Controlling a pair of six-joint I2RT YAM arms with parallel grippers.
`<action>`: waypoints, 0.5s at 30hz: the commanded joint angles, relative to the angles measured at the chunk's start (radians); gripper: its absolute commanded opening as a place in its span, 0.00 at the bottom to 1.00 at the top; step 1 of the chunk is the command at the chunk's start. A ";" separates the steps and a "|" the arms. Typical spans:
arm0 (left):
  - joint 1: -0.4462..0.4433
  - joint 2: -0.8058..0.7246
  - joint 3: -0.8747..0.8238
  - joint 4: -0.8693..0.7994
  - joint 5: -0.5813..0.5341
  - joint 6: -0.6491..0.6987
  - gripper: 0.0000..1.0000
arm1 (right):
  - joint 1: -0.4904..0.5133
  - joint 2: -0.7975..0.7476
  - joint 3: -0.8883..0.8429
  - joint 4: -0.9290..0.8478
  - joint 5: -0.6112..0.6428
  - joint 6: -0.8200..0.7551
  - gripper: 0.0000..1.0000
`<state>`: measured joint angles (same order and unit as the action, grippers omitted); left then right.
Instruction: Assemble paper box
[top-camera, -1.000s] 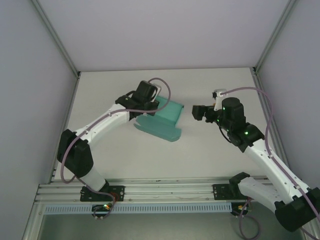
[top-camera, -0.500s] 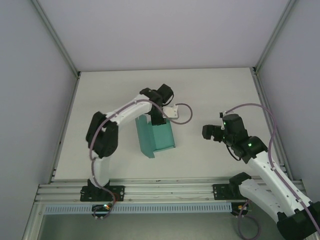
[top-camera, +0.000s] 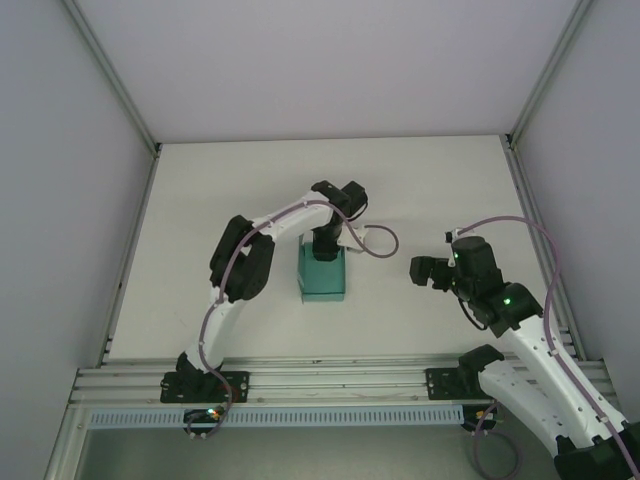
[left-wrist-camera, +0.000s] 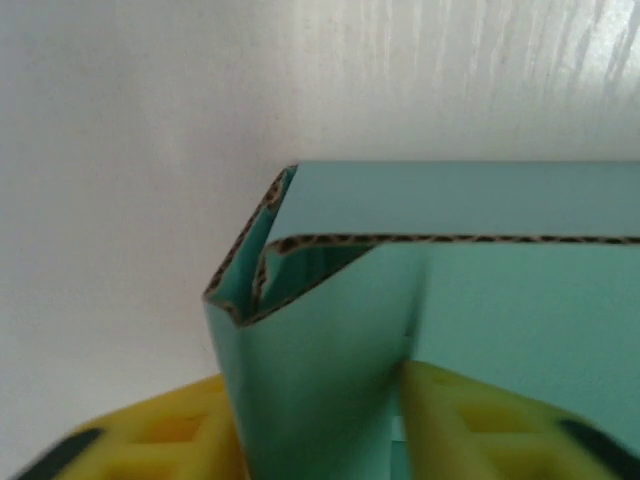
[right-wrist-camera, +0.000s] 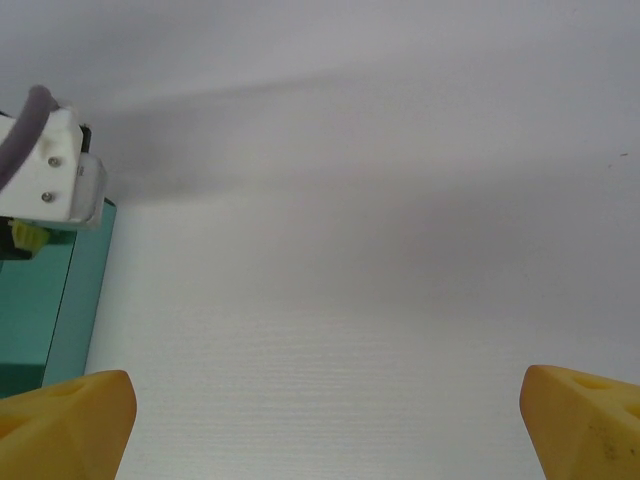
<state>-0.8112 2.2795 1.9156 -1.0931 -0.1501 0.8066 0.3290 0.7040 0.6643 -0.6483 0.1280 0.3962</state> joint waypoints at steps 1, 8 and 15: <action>-0.003 -0.036 0.031 -0.048 -0.025 0.018 0.54 | -0.007 -0.007 -0.018 0.000 0.005 -0.013 1.00; -0.011 -0.095 0.004 -0.030 0.018 0.034 0.60 | -0.009 -0.005 -0.023 0.012 -0.020 -0.029 1.00; 0.017 -0.146 0.048 -0.012 0.135 -0.038 0.77 | -0.010 0.003 -0.035 0.061 -0.074 -0.072 1.00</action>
<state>-0.8104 2.2044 1.9251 -1.1004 -0.1093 0.8036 0.3241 0.7052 0.6430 -0.6281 0.1066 0.3653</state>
